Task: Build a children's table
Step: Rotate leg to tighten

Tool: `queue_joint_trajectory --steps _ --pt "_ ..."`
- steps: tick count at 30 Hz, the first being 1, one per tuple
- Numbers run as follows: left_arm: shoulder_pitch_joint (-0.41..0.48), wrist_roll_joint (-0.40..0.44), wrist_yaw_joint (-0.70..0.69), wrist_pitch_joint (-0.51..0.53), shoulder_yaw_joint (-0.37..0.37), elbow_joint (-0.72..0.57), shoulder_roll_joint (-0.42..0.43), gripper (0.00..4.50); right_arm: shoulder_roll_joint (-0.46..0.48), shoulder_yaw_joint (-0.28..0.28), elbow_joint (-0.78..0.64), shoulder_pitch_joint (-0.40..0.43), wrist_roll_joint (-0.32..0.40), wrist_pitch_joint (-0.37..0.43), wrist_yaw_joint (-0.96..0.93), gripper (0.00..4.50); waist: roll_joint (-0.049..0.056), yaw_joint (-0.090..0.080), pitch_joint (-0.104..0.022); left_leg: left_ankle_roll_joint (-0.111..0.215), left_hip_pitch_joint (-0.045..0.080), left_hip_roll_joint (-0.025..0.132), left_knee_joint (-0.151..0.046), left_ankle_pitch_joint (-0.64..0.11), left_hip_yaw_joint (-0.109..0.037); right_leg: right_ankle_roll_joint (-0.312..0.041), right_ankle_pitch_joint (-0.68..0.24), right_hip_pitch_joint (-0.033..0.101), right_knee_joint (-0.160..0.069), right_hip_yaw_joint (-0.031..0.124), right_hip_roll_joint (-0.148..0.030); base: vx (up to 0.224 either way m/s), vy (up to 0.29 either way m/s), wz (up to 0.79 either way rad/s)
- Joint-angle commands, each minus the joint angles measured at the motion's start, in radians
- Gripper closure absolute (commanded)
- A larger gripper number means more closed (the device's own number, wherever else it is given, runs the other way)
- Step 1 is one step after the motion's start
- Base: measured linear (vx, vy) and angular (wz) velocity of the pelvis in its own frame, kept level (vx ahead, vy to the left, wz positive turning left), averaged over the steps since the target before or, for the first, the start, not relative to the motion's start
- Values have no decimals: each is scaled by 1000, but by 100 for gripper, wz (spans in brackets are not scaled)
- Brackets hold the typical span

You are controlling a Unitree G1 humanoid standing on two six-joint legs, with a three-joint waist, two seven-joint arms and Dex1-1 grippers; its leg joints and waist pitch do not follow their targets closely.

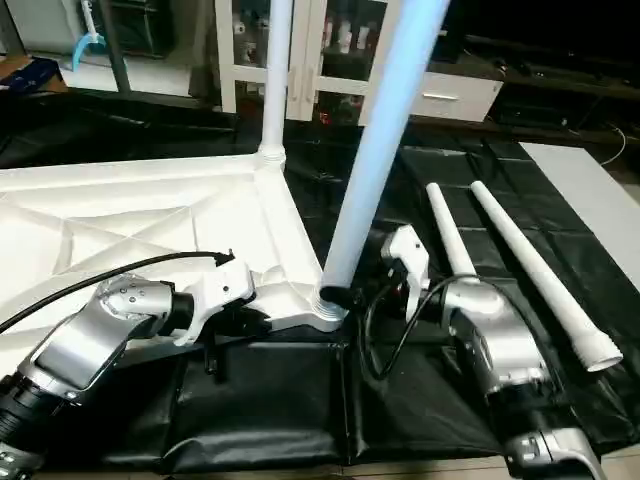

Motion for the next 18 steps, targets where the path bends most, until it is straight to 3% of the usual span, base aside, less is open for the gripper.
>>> queue_joint_trajectory --steps 1,6,10,11,13,14,15,17,18 --pt "3 -38 -31 -34 -15 -46 -10 450 -7 -29 21 -9 9 1 17 185 9 -1 -62 62 9 23 -69 -121 4 -247 -121 52 -57 33 -43 0 0 0" --pt "2 -38 -38 -30 -17 -43 -5 450 5 -35 42 -7 12 4 8 242 11 1 -63 57 9 22 -69 -115 4 -249 -107 53 -55 32 -42 0 0 0" --pt "-2 -35 -17 1 -13 -39 -20 450 42 -59 100 -1 -27 -4 -141 254 12 -2 -61 40 7 21 -71 -143 3 -241 -148 52 -60 32 -43 0 0 0" --pt "-4 -33 -10 7 -12 -37 -24 450 47 -60 106 0 -36 -7 -166 254 17 -2 -61 33 8 21 -72 -148 2 -239 -156 51 -60 32 -43 0 0 0" --pt "-20 -7 51 55 -6 -16 -53 450 78 -66 134 5 -80 -7 -286 256 15 -12 -59 6 8 20 -75 -168 0 -221 -196 49 -65 31 -41 0 0 0" --pt "-42 17 153 110 26 20 -110 450 113 -80 154 0 -125 16 -446 257 15 -13 -60 2 7 19 -75 -180 -1 -215 -213 51 -66 31 -42 0 0 0" --pt "-45 21 167 118 30 25 -117 450 117 -82 156 -1 -131 19 -467 258 19 -20 -54 -18 7 19 -80 -194 -1 -202 -242 45 -72 31 -39 0 0 0" --pt "-80 48 328 205 88 82 -215 450 171 -103 189 -10 -209 63 -738 259 18 -23 -55 -47 11 16 -77 -237 -3 -174 -326 42 -78 31 -41 0 0 0" --pt "-106 51 403 226 108 124 -284 450 237 -122 224 -21 -274 68 -989 259 23 -27 -56 -61 11 13 -76 -235 -4 -158 -329 38 -81 32 -40 0 0 0"
